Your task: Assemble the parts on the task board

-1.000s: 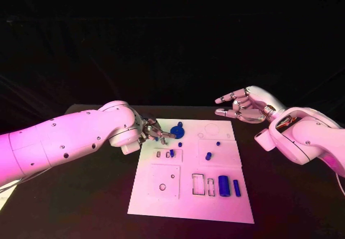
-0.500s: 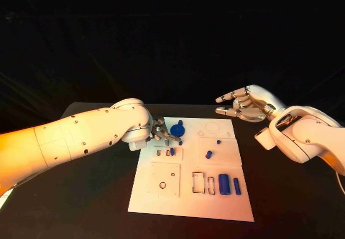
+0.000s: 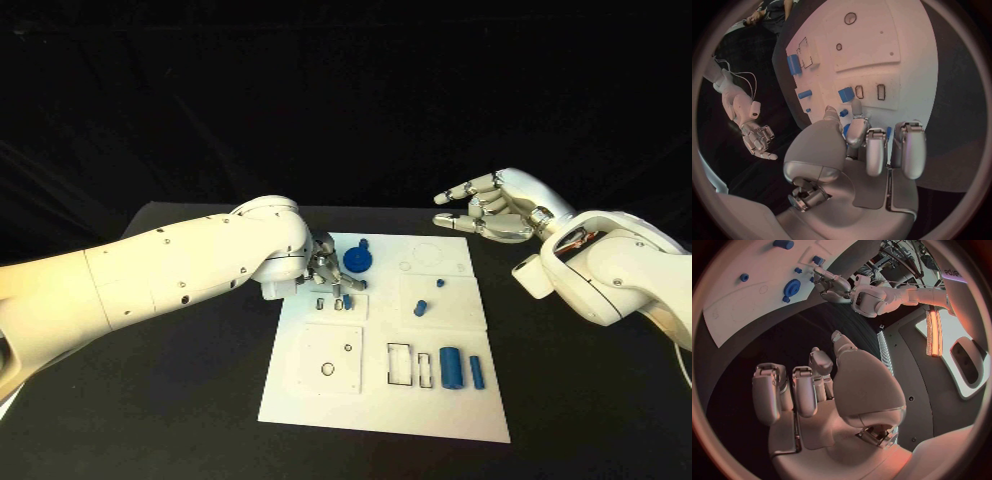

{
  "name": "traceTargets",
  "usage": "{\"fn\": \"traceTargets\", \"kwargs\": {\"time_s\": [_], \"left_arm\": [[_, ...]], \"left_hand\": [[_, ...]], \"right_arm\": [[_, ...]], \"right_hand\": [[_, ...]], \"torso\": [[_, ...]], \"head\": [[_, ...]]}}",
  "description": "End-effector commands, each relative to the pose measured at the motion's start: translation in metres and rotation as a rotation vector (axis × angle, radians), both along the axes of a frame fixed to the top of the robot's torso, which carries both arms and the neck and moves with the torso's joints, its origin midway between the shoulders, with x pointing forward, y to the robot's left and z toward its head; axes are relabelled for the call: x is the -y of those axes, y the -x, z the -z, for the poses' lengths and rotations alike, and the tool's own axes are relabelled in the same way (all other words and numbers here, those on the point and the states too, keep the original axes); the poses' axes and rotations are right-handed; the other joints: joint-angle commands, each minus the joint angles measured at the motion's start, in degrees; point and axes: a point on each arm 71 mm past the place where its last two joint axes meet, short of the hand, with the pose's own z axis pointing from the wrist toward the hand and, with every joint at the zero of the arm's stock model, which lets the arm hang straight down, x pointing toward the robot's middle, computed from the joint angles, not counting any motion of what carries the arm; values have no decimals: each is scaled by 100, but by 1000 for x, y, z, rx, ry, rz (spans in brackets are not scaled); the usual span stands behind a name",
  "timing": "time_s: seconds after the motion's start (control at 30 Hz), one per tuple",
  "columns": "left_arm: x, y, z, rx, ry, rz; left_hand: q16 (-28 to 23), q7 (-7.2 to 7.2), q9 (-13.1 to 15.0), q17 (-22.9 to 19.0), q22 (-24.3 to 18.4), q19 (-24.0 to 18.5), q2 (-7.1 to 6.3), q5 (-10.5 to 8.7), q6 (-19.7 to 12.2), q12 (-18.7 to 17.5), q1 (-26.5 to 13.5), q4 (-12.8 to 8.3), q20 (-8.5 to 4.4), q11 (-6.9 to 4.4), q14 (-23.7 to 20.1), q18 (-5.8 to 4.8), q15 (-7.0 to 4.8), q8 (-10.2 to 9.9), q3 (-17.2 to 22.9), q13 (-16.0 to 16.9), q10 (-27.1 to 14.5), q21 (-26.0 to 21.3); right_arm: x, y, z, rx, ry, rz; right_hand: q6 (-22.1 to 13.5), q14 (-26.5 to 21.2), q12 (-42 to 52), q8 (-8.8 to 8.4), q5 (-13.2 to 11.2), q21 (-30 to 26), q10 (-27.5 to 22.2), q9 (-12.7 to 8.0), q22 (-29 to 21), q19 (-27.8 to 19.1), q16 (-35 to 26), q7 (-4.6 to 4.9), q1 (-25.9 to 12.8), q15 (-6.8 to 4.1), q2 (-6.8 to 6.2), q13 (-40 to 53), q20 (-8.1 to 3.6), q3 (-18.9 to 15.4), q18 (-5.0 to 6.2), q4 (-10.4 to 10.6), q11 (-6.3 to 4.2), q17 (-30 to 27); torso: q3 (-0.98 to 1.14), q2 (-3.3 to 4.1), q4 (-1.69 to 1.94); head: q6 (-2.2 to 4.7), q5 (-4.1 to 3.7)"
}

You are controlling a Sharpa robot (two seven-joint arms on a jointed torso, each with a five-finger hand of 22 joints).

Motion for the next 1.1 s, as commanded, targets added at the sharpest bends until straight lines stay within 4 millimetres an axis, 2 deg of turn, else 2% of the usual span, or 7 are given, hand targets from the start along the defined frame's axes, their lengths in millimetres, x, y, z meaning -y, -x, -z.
{"fn": "traceTargets", "kwargs": {"time_s": [0.03,0.23,0.97,1.1], "left_arm": [[-3,1,3,-35,-74,-12],[-2,1,6,-47,-76,-7],[4,4,9,-79,-68,9],[4,4,9,-81,-69,12]], "left_hand": [[17,0,19,1508,1065,398,45,-13,-28,28,66,-25,-54,-16,584,-74,-38,40,-18,11,32,34],[17,-1,54,1508,1068,398,70,-3,-43,35,120,-34,-54,-17,584,-74,-38,57,-13,21,36,35],[17,-3,195,1508,1047,384,134,41,-100,37,376,-102,-52,-18,584,-68,-37,116,44,40,36,21],[17,-6,253,1508,1050,384,202,71,-130,37,528,-160,-54,-21,584,-68,-40,132,151,48,36,21]], "right_arm": [[0,0,0,5,11,0],[0,-1,1,3,13,1],[-3,-1,4,-6,38,-4],[-3,-1,5,-7,41,-5]], "right_hand": [[45,462,-23,18,25,-24,-17,9,353,-12,-29,-5,42,-15,38,-8,-15,-38,92,2,-16,898],[45,461,-26,17,52,-26,-19,10,352,-12,-32,-6,57,-16,44,-13,-16,-49,92,2,-17,895],[44,460,-37,16,73,-34,-25,10,339,-18,-38,-6,69,-17,50,-23,-17,-55,95,2,-17,888],[44,460,-37,16,73,-34,-25,10,339,-18,-38,-6,69,-17,50,-23,-17,-55,95,2,-17,888]], "torso": [[-2,2,-2],[-2,0,6],[-2,0,4],[-2,0,6]], "head": [[-12,2],[-24,-4],[-70,-2],[-87,-1]]}}
